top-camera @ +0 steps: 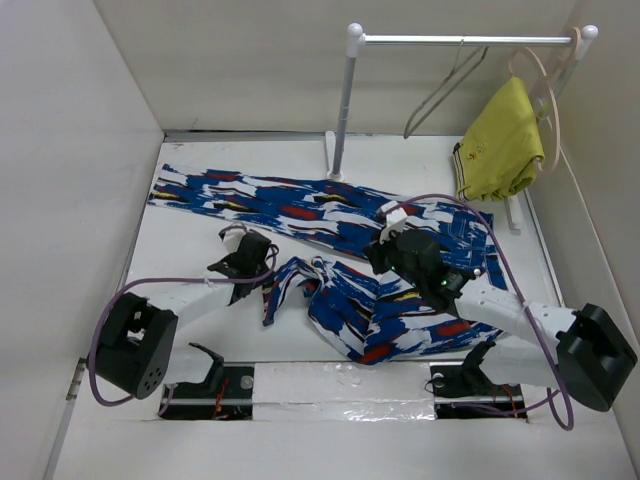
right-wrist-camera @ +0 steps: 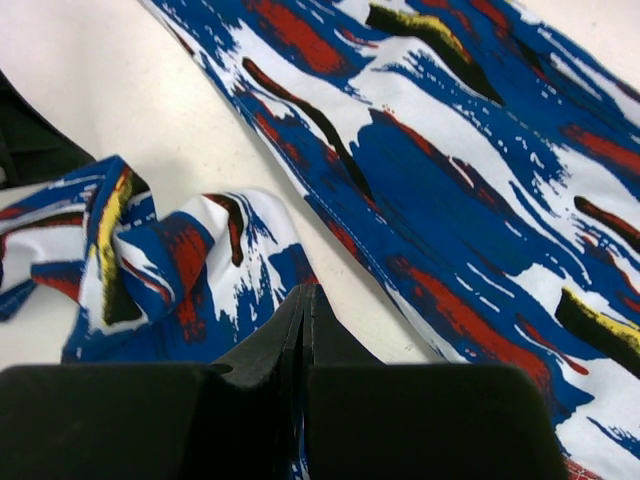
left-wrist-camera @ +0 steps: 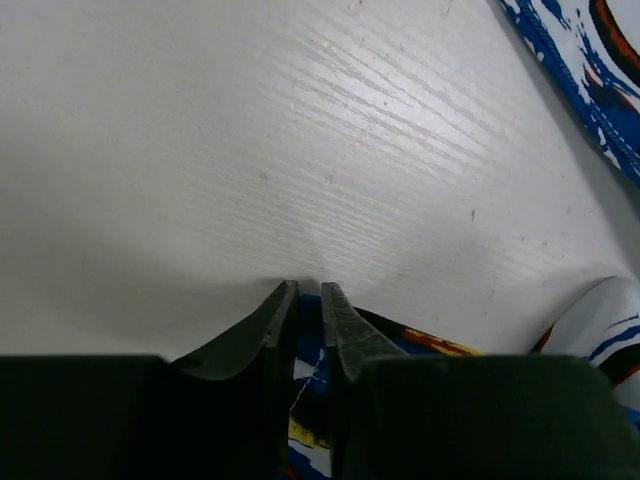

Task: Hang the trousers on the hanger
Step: Flatten out the trousers at the center of the board.

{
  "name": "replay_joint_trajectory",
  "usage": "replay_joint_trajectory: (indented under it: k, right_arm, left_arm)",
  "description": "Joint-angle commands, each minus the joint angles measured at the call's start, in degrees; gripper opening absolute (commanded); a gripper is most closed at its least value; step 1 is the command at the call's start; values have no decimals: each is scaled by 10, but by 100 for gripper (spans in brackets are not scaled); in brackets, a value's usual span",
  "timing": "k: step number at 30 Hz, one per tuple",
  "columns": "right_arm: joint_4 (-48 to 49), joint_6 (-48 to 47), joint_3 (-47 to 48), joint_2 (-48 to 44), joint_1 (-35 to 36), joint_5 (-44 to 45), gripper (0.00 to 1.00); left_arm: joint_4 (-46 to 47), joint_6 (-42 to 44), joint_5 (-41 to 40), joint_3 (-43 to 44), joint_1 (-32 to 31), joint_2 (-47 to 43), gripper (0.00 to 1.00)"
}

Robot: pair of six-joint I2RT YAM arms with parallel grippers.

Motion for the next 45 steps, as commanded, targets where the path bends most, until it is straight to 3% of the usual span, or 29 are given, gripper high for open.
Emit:
replay_joint_trajectory:
  k: [1, 3, 9, 13, 16, 21, 24, 27, 29, 32, 34, 38, 42, 45]
  right_arm:
    - [30, -6, 15, -29, 6, 13, 1]
    - [30, -6, 13, -40, 6, 12, 1]
    - [30, -5, 4, -67, 6, 27, 1]
    - [23, -1, 0, -81, 6, 42, 1]
    - [15, -1, -2, -95, 6, 55, 1]
    - [14, 3, -10, -126, 6, 60, 3]
    - [12, 3, -9, -126, 6, 54, 3]
    - [4, 4, -7, -135, 6, 50, 3]
    - [5, 5, -9, -140, 6, 53, 4]
    - [3, 4, -10, -150, 6, 48, 4]
    - [3, 6, -12, -154, 6, 48, 4]
    - [2, 8, -12, -155, 6, 49, 4]
    - [-1, 10, -12, -152, 1, 61, 4]
    - [-12, 15, -11, -157, -5, 65, 4]
  left_arm:
    - [-52, -3, -12, 15, -16, 20, 10]
    - [-60, -4, -13, 25, -16, 27, 0]
    - [-132, 13, -99, 130, -16, -25, 0]
    - [-202, 44, -214, 232, -16, -55, 0]
    - [-265, 49, -266, 290, 8, -81, 0]
    - [-260, 94, -297, 297, 77, -162, 0]
    - [-284, 132, -303, 334, 126, -161, 0]
    - [-327, 141, -371, 386, 131, -173, 0]
    - [-290, 171, -408, 373, 136, -196, 0]
    - [-219, 231, -392, 343, 178, -226, 0]
    - [-214, 233, -376, 340, 196, -209, 0]
    - [-208, 220, -431, 321, 204, -155, 0]
    - [-182, 210, -399, 303, 306, -58, 0]
    - [-191, 181, -397, 335, 338, 10, 0]
